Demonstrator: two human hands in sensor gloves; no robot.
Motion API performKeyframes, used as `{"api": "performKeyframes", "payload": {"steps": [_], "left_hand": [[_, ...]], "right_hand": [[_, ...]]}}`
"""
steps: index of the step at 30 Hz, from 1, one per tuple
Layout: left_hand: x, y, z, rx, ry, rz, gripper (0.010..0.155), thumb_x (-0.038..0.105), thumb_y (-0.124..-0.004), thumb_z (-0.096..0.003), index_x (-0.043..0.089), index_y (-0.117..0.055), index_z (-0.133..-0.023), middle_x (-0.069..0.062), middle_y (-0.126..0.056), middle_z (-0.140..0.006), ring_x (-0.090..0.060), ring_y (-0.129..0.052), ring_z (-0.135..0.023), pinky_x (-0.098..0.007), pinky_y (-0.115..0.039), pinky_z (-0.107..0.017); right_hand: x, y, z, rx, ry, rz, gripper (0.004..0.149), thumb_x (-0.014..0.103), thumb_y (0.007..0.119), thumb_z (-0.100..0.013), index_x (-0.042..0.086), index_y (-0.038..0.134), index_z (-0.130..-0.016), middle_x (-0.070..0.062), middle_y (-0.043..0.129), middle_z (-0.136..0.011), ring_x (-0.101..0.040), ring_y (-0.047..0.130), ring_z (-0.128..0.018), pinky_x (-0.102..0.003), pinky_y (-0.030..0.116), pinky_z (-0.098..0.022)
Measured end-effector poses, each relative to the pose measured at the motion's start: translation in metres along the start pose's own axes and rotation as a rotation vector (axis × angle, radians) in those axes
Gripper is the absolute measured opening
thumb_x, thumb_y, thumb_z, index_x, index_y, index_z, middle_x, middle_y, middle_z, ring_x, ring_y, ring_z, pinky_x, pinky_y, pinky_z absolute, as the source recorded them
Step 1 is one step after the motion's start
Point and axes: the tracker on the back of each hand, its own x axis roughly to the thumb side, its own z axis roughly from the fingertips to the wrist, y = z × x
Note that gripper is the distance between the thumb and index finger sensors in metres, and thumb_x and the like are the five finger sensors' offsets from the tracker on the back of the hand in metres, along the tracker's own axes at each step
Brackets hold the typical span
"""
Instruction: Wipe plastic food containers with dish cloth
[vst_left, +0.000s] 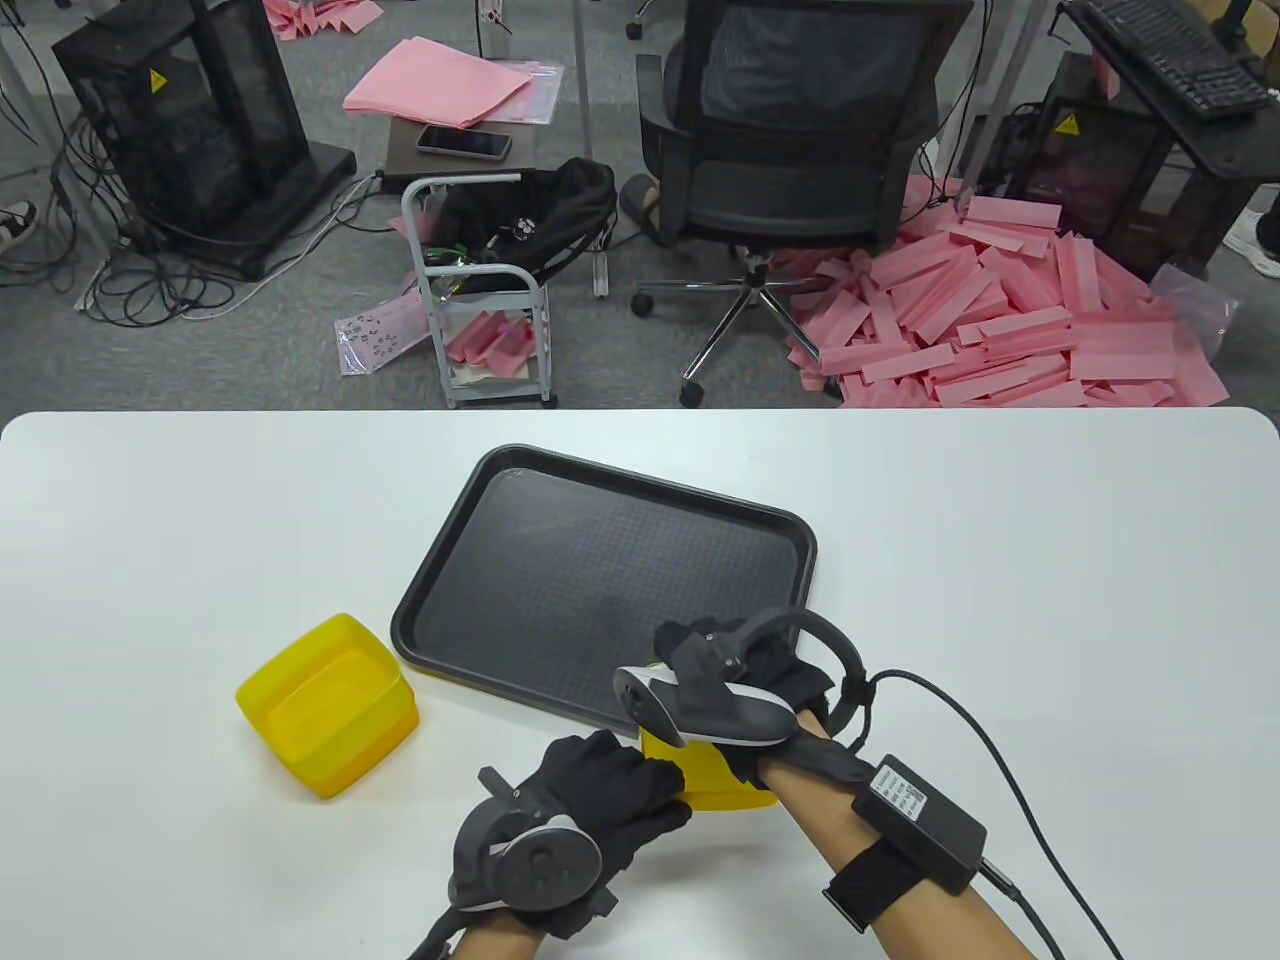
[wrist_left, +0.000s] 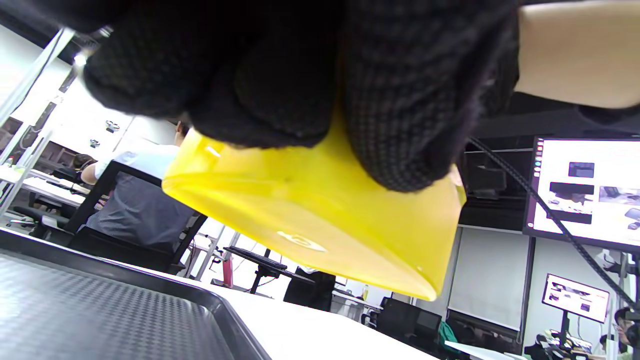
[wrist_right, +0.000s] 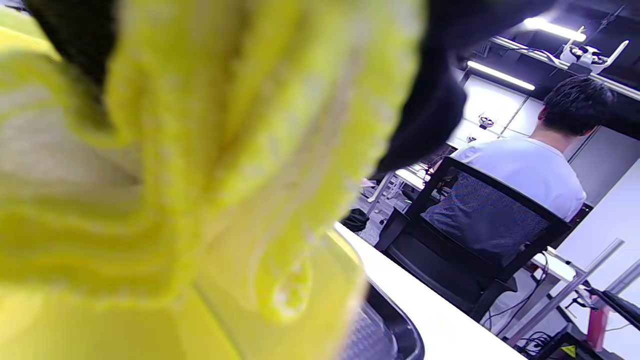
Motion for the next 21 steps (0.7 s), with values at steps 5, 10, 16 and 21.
{"api": "performKeyframes", "payload": {"steps": [5, 10, 16, 21], "left_hand": [[-0.004, -0.003, 0.000, -0.005, 0.041, -0.029, 0.040, 0.052, -0.094, -0.0353, 0.031, -0.098, -0.069, -0.001, -0.103, -0.044, -0.027, -0.101, -0.041, -0.044, -0.083, -0.024], [-0.008, -0.003, 0.001, 0.011, 0.095, -0.035, 0.040, 0.053, -0.094, -0.0357, 0.031, -0.098, -0.069, 0.000, -0.104, -0.045, -0.027, -0.101, -0.041, -0.044, -0.082, -0.023], [-0.010, 0.000, 0.002, 0.034, 0.110, -0.035, 0.040, 0.054, -0.094, -0.0352, 0.031, -0.098, -0.068, 0.001, -0.104, -0.043, -0.026, -0.103, -0.038, -0.044, -0.083, -0.023], [-0.010, -0.002, 0.002, 0.059, 0.105, -0.047, 0.041, 0.054, -0.094, -0.0342, 0.030, -0.100, -0.066, 0.001, -0.106, -0.040, -0.025, -0.105, -0.036, -0.043, -0.084, -0.022]], "right_hand": [[-0.002, 0.010, 0.003, 0.009, -0.026, 0.057, 0.050, 0.048, 0.094, -0.041, 0.030, 0.078, -0.085, 0.004, 0.096, -0.070, -0.020, 0.104, -0.029, -0.023, 0.091, -0.004], [-0.001, 0.013, 0.012, 0.036, -0.083, 0.041, 0.050, 0.038, 0.097, -0.042, 0.032, 0.081, -0.089, 0.003, 0.091, -0.083, -0.024, 0.103, -0.043, -0.027, 0.095, -0.014], [0.012, 0.008, 0.018, 0.104, -0.174, 0.122, 0.040, 0.029, 0.096, -0.043, 0.039, 0.087, -0.081, 0.000, 0.086, -0.092, -0.028, 0.099, -0.054, -0.030, 0.095, -0.024], [0.018, 0.001, 0.022, 0.224, -0.228, 0.130, 0.039, 0.027, 0.093, -0.044, 0.043, 0.087, -0.079, 0.002, 0.085, -0.095, -0.029, 0.095, -0.061, -0.033, 0.093, -0.030]]}}
